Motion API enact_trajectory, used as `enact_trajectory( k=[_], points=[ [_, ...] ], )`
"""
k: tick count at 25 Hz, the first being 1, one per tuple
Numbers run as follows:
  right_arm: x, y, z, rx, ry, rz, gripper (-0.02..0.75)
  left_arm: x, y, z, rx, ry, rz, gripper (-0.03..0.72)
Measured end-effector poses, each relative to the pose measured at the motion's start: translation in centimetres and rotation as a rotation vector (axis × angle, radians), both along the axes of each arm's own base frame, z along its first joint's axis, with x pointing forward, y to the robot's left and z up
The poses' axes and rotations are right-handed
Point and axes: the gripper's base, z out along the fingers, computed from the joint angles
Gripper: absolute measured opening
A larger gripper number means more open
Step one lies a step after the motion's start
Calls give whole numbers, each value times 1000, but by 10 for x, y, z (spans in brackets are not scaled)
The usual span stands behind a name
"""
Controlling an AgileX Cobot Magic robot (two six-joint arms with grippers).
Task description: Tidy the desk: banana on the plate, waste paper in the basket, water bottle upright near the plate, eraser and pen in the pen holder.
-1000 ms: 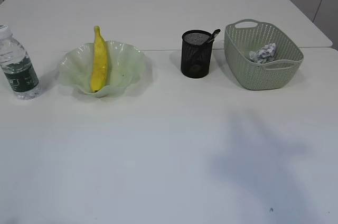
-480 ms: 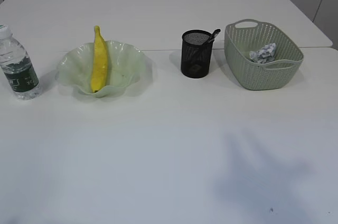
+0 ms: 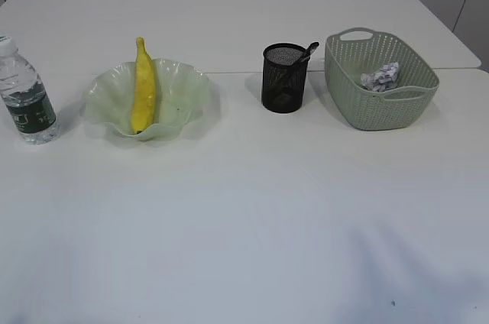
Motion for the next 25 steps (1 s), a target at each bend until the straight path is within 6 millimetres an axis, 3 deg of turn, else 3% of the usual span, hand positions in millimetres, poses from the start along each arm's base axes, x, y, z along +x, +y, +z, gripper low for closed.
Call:
enact_trajectory(
  k=[7,11,25],
  points=[
    [-22,-5,-21,8,52,-1,239,0,0,0,0,0,0,519],
    [-40,-6,-21,63,2,24,239,0,0,0,0,0,0,519],
    [-63,-7,-47,85,127,57,239,0,0,0,0,0,0,519]
  ],
)
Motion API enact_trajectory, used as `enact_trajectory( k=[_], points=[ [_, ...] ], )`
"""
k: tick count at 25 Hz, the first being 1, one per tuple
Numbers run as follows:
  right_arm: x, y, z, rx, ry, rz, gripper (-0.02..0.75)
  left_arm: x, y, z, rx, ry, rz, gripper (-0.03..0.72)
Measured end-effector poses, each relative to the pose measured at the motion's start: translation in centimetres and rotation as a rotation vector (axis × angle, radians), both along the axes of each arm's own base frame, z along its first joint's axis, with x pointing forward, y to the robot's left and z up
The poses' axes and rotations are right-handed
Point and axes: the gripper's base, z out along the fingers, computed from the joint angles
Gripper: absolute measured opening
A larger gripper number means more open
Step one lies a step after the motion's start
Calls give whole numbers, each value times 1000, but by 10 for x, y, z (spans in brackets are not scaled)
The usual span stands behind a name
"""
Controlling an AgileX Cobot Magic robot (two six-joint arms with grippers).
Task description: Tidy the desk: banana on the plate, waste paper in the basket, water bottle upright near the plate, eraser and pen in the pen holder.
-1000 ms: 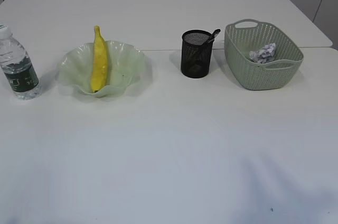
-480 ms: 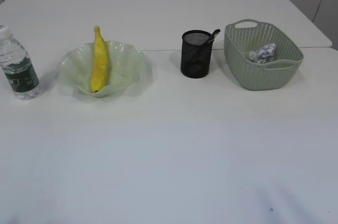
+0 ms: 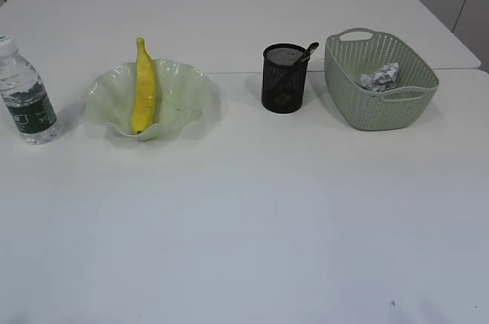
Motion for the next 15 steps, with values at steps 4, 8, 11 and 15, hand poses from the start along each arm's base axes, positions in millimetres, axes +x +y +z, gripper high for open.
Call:
enact_trajectory(
  k=[4,8,11,15],
  points=[
    [-2,1,-20,4,42,13,239,0,0,0,0,0,0,519],
    [-4,1,-41,1,66,12,239,0,0,0,0,0,0,519],
    [2,2,-56,-14,133,13,239,0,0,0,0,0,0,519],
    [5,3,-67,-29,210,14,237,0,0,0,0,1,0,512]
  ],
)
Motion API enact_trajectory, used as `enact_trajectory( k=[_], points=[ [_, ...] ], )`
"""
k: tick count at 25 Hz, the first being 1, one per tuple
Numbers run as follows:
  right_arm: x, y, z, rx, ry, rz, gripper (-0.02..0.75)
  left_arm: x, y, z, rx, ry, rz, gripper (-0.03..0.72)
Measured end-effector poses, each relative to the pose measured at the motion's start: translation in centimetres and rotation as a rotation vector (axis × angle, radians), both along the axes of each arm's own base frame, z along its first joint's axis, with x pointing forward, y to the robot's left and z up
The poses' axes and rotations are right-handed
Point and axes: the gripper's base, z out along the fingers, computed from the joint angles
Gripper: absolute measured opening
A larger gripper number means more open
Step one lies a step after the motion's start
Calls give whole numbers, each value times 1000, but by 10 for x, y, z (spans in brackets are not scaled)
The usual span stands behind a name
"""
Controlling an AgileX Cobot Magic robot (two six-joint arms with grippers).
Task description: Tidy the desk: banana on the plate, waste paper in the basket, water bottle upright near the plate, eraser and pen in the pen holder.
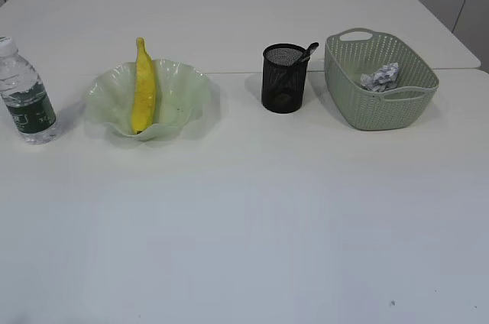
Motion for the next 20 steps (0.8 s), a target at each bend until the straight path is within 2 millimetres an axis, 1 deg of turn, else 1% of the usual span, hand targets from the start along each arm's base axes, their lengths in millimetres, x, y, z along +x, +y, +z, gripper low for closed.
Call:
enact_trajectory(
  k=[5,13,20],
  points=[
    [3,1,-10,-12,54,1,231,0,0,0,0,0,0,510],
    [11,3,-34,-36,172,9,231,0,0,0,0,0,0,501],
    [11,3,-35,-45,179,5,231,0,0,0,0,0,0,489]
  ],
)
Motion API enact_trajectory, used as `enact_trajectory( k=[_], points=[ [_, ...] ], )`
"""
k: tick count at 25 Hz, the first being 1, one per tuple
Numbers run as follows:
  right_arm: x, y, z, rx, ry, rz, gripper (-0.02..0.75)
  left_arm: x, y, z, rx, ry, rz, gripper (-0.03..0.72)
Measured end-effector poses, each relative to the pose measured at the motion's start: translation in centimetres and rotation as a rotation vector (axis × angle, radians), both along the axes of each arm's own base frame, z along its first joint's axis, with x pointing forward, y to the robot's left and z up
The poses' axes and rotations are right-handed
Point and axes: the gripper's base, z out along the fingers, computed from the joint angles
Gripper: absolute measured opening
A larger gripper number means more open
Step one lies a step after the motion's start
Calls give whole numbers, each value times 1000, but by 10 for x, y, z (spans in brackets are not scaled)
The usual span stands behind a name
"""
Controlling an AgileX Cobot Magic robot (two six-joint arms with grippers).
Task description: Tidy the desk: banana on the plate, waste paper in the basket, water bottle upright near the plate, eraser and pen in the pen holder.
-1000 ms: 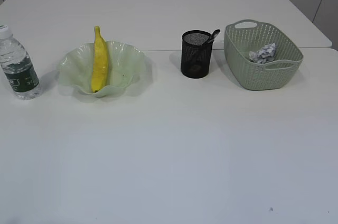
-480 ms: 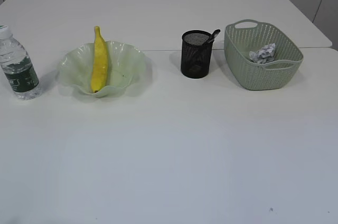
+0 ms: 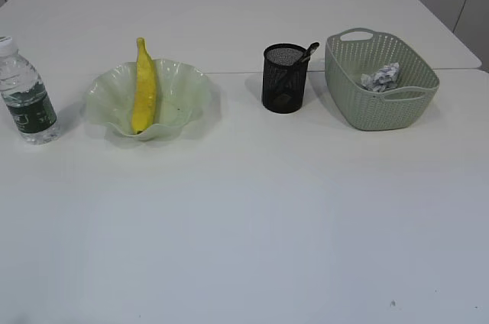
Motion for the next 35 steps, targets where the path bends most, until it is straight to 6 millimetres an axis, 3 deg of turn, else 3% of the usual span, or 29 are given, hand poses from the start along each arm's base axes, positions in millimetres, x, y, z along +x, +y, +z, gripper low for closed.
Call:
enact_trajectory(
  k=[35],
  points=[
    [0,-1,0,-5,-1,-21,231,0,0,0,0,0,-12,474]
  ],
)
